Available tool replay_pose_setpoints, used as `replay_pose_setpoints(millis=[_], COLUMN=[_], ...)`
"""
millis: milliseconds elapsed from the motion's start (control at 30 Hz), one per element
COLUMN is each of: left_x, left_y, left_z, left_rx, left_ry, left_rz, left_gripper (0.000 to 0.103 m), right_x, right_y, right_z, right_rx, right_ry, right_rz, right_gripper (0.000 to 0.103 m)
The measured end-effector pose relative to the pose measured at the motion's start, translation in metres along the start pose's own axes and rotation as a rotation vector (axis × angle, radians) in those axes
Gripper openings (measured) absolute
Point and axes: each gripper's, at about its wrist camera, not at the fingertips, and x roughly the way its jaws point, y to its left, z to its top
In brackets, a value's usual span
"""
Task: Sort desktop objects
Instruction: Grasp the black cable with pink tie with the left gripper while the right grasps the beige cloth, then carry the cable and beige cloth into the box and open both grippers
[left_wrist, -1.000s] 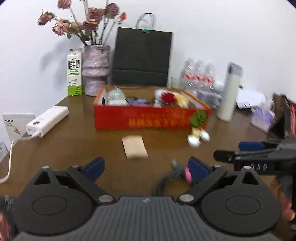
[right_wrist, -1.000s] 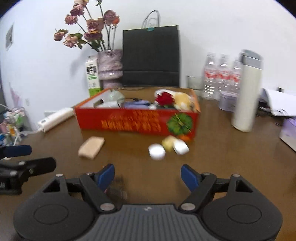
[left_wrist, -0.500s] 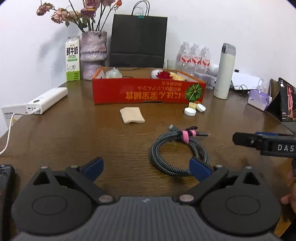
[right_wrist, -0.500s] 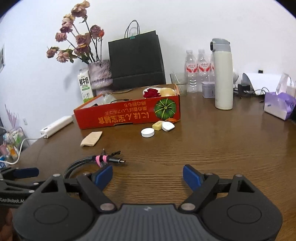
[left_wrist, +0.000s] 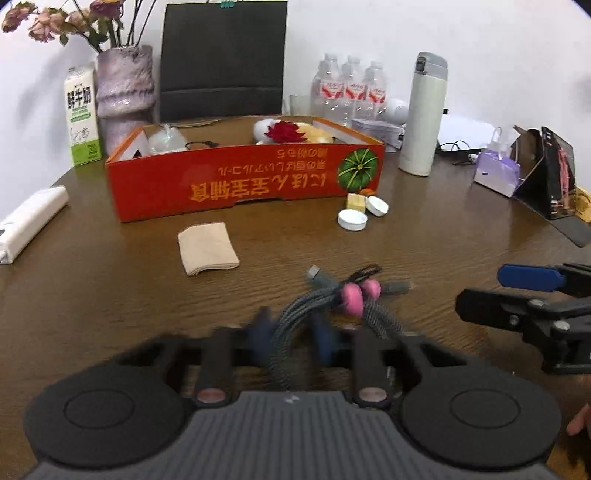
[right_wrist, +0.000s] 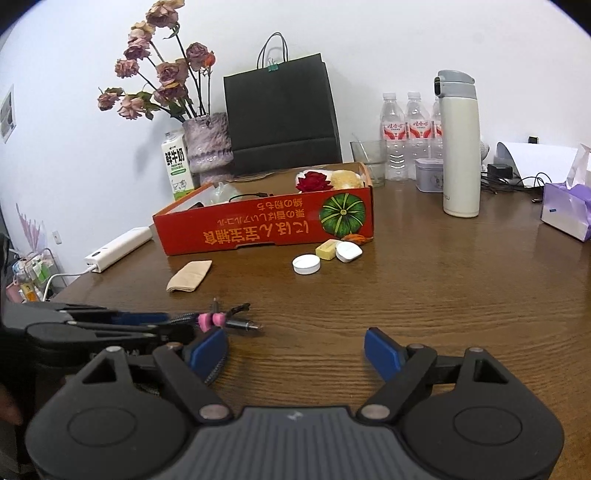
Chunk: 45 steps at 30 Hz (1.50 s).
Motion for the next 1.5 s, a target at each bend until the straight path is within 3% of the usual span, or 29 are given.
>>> replay_pose_setpoints(millis=[100, 200, 300, 500, 567, 600, 633, 667, 733, 900, 1033, 1133, 1300, 1500], left_x=[-0.011, -0.041, -0.073, -0.104, -0.108, -0.110, -0.112, -0.113, -0.117, -0.114, -0.111, -0.112, -0.122, -0.091], left_y=[0.014, 0.028, 0.052, 0.097, 0.107, 0.110, 0.111, 0.112, 0.109, 0.082, 0.054, 0.043, 0.036, 0.039], left_z=[-0.007, -0.011, -0.009, 0.001, 0.001, 0.000, 0.000, -0.001, -0.001, -0.007, -0.005, -0.002, 0.036, 0.139], left_rx=[-0.090, -0.150, -0.202, -0.260, -0.286, -0.297, -0.306, -0.309, -0.304, -0.247, -0.212, -0.244, -0.209, -0.137], left_ry=[-0.026, -0.085, -0.144, -0.227, -0.228, -0.229, -0.232, -0.234, -0.238, -0.248, -0.229, -0.210, -0.269, -0.305], left_rz=[-0.041, 0.014, 0.101, 0.286, 0.312, 0.320, 0.324, 0.326, 0.319, 0.275, 0.166, 0.091, 0.015, -0.039], left_gripper=[0.012, 0.012, 0.012, 0.012, 0.012, 0.012, 0.012, 0.012, 0.011, 0.011, 0.011, 0.011, 0.011, 0.011], right_x=[0.005, 0.013, 0.032, 0.102, 0.130, 0.142, 0.155, 0.165, 0.162, 0.106, 0.042, 0.008, -0.019, 0.010], right_y=[0.000, 0.004, 0.019, 0.091, 0.115, 0.124, 0.130, 0.133, 0.131, 0.106, 0.077, 0.056, 0.033, 0.025], right_z=[0.005, 0.013, 0.028, 0.056, 0.062, 0.064, 0.065, 0.064, 0.059, 0.028, -0.001, -0.008, 0.013, 0.093], right_rx=[0.003, -0.008, -0.033, -0.155, -0.193, -0.205, -0.213, -0.216, -0.222, -0.206, -0.167, -0.140, -0.084, -0.063], right_ry=[0.003, 0.011, 0.036, 0.120, 0.141, 0.159, 0.181, 0.205, 0.183, 0.157, 0.152, 0.133, 0.026, -0.098], right_rz=[-0.009, -0.001, 0.069, 0.190, 0.150, 0.112, 0.076, 0.060, 0.053, 0.056, 0.013, -0.046, -0.057, 0.019], right_gripper=[0.081, 0.081, 0.081, 0.079, 0.075, 0.065, 0.042, 0.029, 0.009, 0.007, 0.007, 0.007, 0.007, 0.007])
